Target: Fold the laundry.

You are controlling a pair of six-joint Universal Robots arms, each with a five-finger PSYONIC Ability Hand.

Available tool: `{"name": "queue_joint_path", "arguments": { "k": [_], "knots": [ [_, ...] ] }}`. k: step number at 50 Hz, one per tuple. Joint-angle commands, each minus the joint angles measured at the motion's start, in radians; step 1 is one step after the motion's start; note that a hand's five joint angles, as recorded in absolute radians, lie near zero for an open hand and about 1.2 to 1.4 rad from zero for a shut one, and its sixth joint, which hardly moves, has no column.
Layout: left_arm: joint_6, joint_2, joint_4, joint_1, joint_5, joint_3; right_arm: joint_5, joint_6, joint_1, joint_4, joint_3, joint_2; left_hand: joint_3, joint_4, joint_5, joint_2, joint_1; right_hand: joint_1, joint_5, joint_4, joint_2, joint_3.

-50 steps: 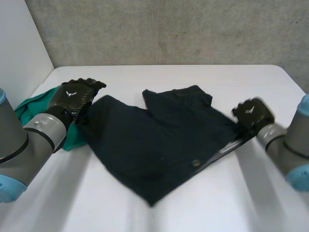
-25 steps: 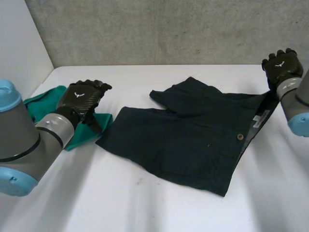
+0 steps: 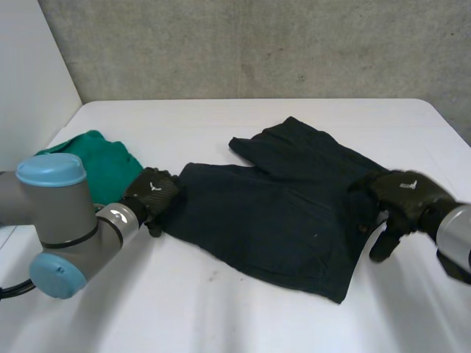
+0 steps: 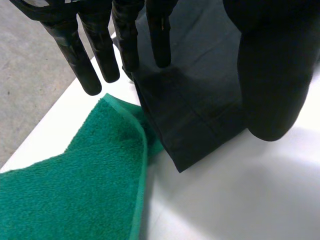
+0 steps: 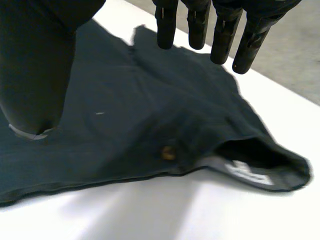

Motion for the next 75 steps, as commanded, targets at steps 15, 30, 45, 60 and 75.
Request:
{"name": "queue_joint_path", "arguments": {
  "k": [15, 30, 45, 60, 75],
  "knots": [
    [-0.006, -0.105, -0.001, -0.023, -0.002, 0.083, 0.042, 0.089, 0.21, -0.298, 0.23, 0.125, 0.511, 0.509, 0.505, 0.509, 0.515, 0.262, 0.231, 0.23, 0.244, 0.253],
    [-0.007, -0.113, -0.001, -0.04, -0.005, 0.092, 0.179, 0.067, 0.269, -0.479, 0.235, 0.248, 1.007, 1.005, 1.001, 1.005, 1.011, 0.667, 0.635, 0.634, 0.649, 0.657],
    [-0.016, 0.086, -0.044, -0.071, -0.06, 0.031, 0.181, -0.083, 0.261, -0.486, 0.207, 0.098, 1.007, 1.005, 1.001, 1.005, 1.011, 1.201, 1.169, 1.168, 1.183, 1.191],
    [-0.009, 0.55, -0.416, -0.16, -0.161, -0.144, 0.162, -0.341, 0.237, 0.192, -0.043, -0.137, 1.007, 1.005, 1.001, 1.005, 1.011, 1.201, 1.169, 1.168, 1.183, 1.191],
    [-0.078, 0.471, -0.317, -0.278, -0.166, -0.207, 0.029, -0.392, 0.109, 0.2, 0.009, -0.182, 0.019, 0.017, 0.013, 0.017, 0.023, 1.201, 1.169, 1.168, 1.183, 1.191]
  ]
}}
